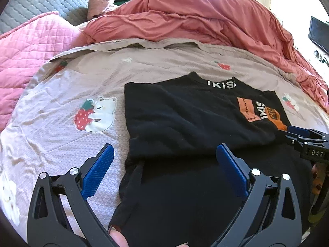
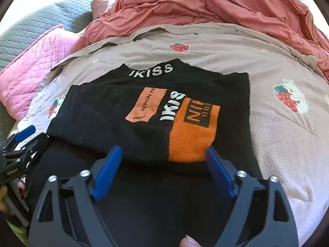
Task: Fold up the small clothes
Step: 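Move both open tools to the hem of the black shirt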
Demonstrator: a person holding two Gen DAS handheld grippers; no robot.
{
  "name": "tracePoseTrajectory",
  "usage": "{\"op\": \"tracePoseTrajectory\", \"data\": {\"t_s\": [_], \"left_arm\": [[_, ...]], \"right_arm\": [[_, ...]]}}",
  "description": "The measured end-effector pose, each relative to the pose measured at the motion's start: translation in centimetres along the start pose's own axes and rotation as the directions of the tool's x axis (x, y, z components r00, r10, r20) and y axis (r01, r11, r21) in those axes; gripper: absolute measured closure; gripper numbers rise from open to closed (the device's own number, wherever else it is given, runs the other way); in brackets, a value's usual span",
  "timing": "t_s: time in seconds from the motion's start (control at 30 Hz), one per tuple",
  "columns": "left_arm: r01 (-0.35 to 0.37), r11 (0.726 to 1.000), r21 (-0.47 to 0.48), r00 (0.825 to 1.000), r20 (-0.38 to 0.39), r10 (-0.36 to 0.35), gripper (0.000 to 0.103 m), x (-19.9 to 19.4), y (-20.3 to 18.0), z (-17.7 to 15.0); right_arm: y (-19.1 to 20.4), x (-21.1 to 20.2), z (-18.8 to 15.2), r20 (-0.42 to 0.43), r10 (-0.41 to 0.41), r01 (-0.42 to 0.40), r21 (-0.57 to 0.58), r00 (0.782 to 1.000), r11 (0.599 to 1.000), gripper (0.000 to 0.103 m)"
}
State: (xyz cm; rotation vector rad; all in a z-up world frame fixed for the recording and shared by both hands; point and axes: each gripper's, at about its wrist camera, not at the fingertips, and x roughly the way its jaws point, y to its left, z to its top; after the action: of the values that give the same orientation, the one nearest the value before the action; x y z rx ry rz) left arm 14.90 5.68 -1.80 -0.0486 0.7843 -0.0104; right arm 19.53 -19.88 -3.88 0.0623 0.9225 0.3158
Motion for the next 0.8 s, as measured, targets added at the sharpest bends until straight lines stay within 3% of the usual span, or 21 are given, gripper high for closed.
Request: {"op": "tracePoseTrajectory", "data": {"t_s": [0.33,0.4,0.8], "left_arm": [[-0.021,1.0,0.005,1.0,0.011,0.021,0.01,-1.0,0.3,-1.1],[-0.022,1.0,0.003,1.0,0.009,0.022,0.01,-1.1,0.3,-1.5],[-0.04,0.999,-0.013,0.999,0.007,0.04,0.01,-2.9,0.6,-3.5]], "right_arm": [[0.1,-1.6,-0.5,0.025,-0.007,0.007,0.0,1.0,1.0,0.014],[0.2,-2.2,-0.8,0.036,-0.009,0.01,-0.005,0.999,1.0,0.009],[-0.3,-6.3,-2.7,0.07,-0.023,0.026,-0.039,0.997,0.999,0.009]]}}
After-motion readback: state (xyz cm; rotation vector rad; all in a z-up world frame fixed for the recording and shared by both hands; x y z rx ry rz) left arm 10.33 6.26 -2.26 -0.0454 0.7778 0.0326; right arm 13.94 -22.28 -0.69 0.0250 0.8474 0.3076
